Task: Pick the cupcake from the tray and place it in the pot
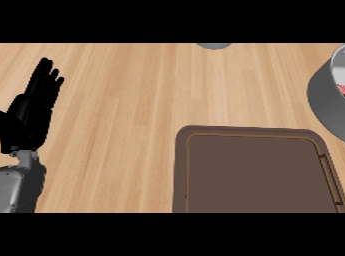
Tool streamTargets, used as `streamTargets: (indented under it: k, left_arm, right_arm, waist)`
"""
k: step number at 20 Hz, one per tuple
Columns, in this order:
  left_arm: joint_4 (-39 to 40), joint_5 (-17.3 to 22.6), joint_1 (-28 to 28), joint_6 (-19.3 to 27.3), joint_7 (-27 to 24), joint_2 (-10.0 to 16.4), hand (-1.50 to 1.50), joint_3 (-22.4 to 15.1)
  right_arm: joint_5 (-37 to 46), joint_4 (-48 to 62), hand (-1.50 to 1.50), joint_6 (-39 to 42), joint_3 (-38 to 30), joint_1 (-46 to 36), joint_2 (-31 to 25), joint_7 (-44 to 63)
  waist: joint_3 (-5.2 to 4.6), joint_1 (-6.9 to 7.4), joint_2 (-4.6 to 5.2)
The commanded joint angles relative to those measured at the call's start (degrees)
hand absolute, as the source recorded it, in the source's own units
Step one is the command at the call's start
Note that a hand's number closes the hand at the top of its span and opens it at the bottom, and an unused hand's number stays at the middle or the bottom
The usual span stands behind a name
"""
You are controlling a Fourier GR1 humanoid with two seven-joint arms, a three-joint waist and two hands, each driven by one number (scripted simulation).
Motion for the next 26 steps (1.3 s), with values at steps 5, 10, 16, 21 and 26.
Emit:
streamTargets:
  k: [5,10,16,21,26]
  left_arm:
    - [0.2,-1.74,2.16,1.34,-1.42,-2.08,0.0,-1.57]
    - [-0.41,-0.01,-0.64,0.09,1.2,0.18,0.0,0.32]
    - [-0.4,-0.07,1.26,-0.14,-0.95,-0.17,0.0,0.66]
    - [-0.78,0.61,0.33,-0.17,-0.02,0.11,0.0,1.33]
    - [-1.25,0.14,1.72,-0.29,-0.72,-0.33,0.0,0.72]
  right_arm:
    - [-12.36,5.13,-1.5,8.49,-10.83,-3.13,-0.93,-7.68]
    - [-16.49,8.48,-1.5,15.33,-14.97,-1.16,-7.38,-8.27]
    - [-17.77,10.04,-1.5,22.65,-16.13,1.63,-14.73,-8.97]
    - [-18.72,11.11,-1.5,29.75,-16.89,6.86,-18.53,-12.2]
    - [-18.75,10.94,-1.5,31.05,-16.87,8.76,-19.96,-13.55]
  waist:
    - [0.0,-0.73,-0.17]
    - [0.01,-1.1,-0.13]
    - [0.06,-0.56,0.05]
    - [0.19,-0.94,0.01]
    - [0.24,-0.4,0.09]
